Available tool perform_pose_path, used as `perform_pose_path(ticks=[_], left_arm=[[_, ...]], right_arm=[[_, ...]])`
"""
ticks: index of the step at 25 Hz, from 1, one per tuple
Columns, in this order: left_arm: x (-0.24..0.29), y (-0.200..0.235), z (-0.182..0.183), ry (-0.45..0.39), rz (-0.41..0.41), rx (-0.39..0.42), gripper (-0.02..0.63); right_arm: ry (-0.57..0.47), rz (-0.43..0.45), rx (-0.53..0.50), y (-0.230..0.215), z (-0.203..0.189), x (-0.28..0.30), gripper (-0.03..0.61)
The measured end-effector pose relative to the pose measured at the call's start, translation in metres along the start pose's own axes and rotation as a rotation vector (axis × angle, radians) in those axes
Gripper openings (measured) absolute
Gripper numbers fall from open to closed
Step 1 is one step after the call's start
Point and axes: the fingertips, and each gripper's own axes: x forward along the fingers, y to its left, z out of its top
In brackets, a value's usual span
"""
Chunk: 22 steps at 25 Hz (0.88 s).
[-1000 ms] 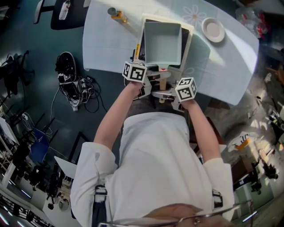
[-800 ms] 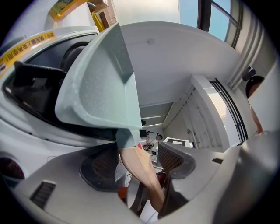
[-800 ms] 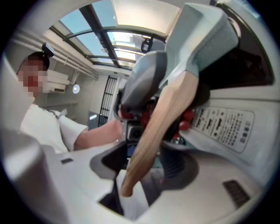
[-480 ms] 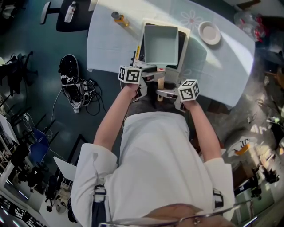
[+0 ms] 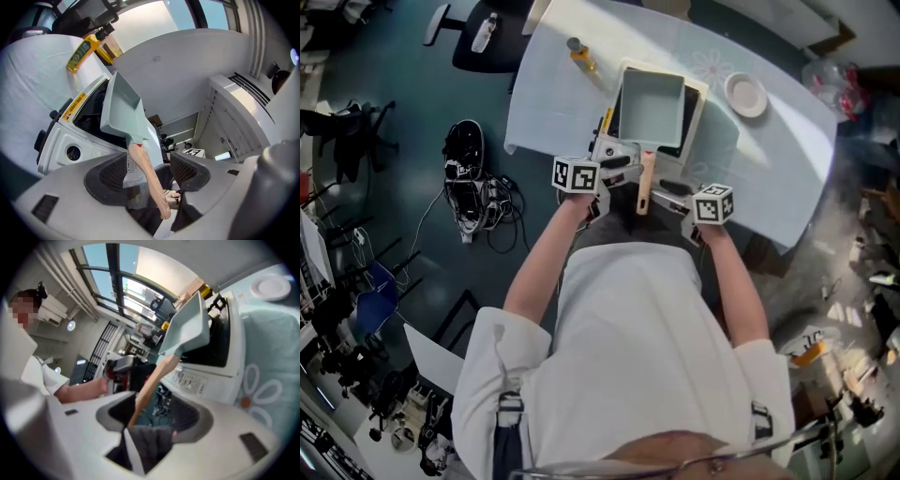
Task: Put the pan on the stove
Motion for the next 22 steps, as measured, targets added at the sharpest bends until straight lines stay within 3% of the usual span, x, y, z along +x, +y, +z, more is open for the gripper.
perform_pose_path(ticks=[6, 12, 22], left_arm=[[-0.019, -0.022, -0.002, -0.086, 0.028, 0.103, 0.299], [-0.036, -0.049, -0.001, -0.121, 0.01, 0.169, 0.265], [-0.08, -0.078, 0.013, -0.161, 0.033, 0.352, 0.175]], right_arm=[[-0.064, -0.064, -0.099, 0.006, 0.01, -0.018, 0.235], [-0.118, -0.108, -0.206, 0.033, 0.025, -0.025, 0.148], [-0.215, -0.229, -0.339, 0.068, 0.038, -0.04, 0.06]])
